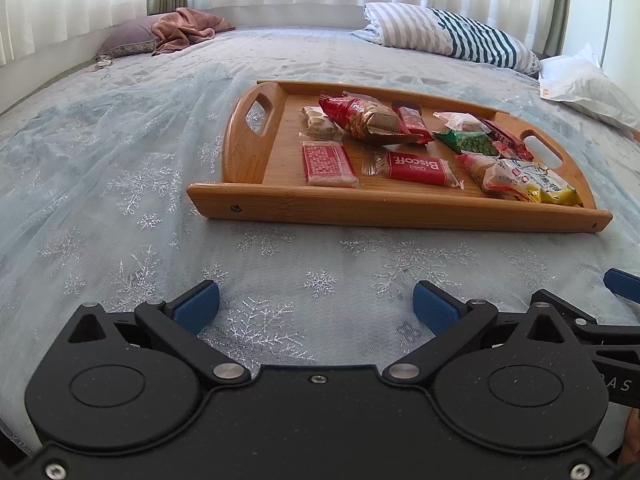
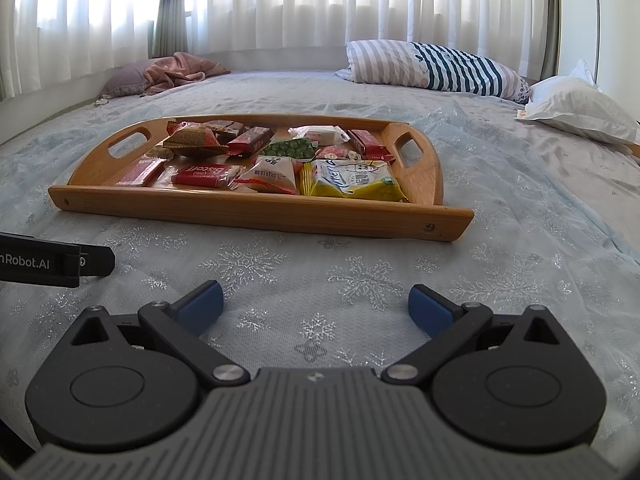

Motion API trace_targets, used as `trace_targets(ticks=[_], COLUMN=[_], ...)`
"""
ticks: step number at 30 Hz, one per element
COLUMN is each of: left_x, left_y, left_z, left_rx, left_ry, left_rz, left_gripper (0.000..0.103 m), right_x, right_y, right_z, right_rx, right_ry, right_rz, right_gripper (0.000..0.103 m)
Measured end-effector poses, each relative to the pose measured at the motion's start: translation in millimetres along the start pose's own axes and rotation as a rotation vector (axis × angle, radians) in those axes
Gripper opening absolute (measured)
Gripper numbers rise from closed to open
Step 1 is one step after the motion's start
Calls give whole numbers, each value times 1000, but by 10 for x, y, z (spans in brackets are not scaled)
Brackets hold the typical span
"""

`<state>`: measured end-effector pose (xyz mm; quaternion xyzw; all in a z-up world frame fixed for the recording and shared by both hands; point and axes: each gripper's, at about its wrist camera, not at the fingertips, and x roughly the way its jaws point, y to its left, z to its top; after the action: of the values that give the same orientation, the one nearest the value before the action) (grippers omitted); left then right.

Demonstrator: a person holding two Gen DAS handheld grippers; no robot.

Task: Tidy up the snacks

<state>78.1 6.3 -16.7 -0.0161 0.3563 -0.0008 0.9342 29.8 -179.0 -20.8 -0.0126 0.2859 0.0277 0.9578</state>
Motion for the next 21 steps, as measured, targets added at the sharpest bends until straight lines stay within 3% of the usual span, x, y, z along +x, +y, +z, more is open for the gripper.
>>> trace_targets(ticks=[21], left_x=[-3], left_y=[21], left_z=[-4], left_rx=[4], left_ry=[3], left_rz=[-3], left_gripper=[103], right_x=[1], right_y=[-2], right_z=[3], right_rx=[-1], right_ry=[1], right_rz=[0], right_gripper=[103])
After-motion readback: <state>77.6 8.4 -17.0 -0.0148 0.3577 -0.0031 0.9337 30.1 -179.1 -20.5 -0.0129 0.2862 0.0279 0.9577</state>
